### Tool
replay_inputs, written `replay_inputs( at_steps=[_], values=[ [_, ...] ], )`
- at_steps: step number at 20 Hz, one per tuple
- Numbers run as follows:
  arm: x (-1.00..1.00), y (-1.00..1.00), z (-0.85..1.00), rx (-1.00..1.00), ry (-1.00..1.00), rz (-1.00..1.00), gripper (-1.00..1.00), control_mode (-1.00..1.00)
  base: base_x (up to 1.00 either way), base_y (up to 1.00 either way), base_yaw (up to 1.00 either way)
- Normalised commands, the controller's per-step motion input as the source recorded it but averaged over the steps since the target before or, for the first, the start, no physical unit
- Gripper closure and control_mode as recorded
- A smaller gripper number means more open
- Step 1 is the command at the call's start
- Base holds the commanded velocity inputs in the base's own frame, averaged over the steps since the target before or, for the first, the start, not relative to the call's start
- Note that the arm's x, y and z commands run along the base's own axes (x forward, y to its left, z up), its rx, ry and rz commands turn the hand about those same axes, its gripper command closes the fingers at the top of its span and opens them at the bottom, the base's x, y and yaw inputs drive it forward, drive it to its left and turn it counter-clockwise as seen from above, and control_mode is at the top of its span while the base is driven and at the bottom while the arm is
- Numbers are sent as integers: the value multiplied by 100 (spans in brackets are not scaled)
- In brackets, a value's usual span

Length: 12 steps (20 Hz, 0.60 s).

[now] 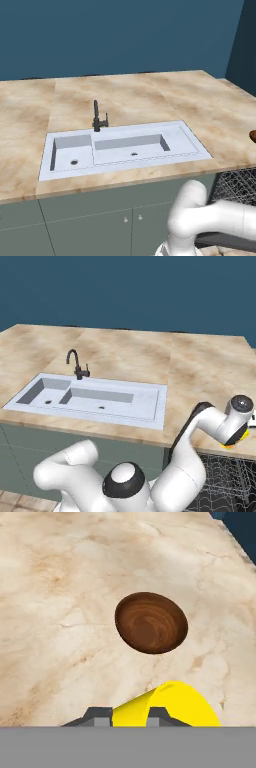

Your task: Pick up the cup and bowl from the counter, place them in the dishwasher, and close the dishwasher door.

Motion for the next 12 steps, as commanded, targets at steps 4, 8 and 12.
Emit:
replay_inputs(
  at_steps=[4,8,12],
  values=[
    [-45,0,0,18,-8,-7,100,-100,0,0,0],
    [-48,0,0,13,-5,-6,100,-100,0,0,0],
    [-54,0,0,17,-8,-12,100,-100,0,0,0]
  ],
)
